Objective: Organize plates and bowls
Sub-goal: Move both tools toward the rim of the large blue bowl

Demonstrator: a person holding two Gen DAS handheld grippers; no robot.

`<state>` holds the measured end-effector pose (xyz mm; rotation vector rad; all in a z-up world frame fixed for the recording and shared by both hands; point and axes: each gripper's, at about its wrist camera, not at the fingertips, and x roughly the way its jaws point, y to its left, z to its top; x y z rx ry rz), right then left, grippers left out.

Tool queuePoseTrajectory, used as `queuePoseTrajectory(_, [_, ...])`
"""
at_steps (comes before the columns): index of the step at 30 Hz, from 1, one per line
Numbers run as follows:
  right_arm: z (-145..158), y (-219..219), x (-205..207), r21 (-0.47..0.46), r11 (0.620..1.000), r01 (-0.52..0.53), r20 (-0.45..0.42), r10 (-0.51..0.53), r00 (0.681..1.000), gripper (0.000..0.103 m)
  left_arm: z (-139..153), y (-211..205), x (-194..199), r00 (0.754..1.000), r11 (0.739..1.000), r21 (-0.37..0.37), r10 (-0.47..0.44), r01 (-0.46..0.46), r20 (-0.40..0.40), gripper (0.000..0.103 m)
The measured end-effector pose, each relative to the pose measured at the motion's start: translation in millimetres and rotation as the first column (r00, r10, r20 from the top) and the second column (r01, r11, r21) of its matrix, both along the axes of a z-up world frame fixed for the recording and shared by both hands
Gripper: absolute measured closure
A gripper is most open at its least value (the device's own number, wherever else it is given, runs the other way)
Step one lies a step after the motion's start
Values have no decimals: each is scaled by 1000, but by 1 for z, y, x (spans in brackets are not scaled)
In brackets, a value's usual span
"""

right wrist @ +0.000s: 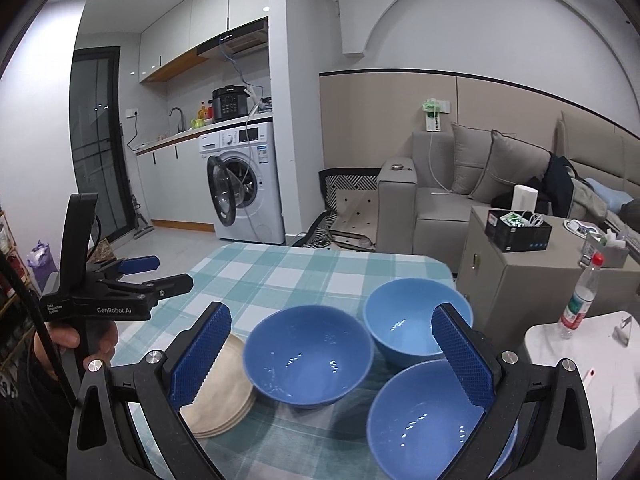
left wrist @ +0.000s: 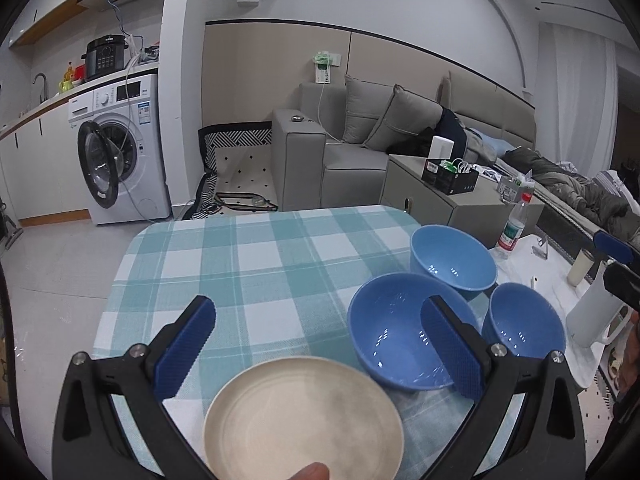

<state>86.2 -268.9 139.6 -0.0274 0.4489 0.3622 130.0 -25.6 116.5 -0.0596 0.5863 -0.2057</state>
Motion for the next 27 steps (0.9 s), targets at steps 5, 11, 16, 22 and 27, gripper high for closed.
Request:
queuePoseTrajectory(5, [7, -20, 9, 24, 999, 37, -14, -37, 999, 1, 5, -14, 18, 1000, 1000, 1, -22, 22, -1, 0])
queuePoseTrajectory(11, [7, -30, 21, 28, 998, 56, -35, -55, 998, 1, 9, -31, 39, 999, 999, 8, -43, 43, -4, 0])
queuePoseTrajectory(16, [5, -36, 33, 27, 998, 56, -51, -54, 997, 1, 8, -45, 54, 998, 998, 21, -64, 65, -13, 0])
queuePoseTrajectory(22, [2, -46, 48, 16, 998, 66, -82, -65, 995, 1, 3, -59, 69, 996, 996, 36, -82, 83, -30, 0])
queuePoseTrajectory(27, [-2, -52, 57, 10, 997, 78, -103, -77, 992, 1, 1, -70, 81, 995, 994, 42, -96, 98, -40, 0])
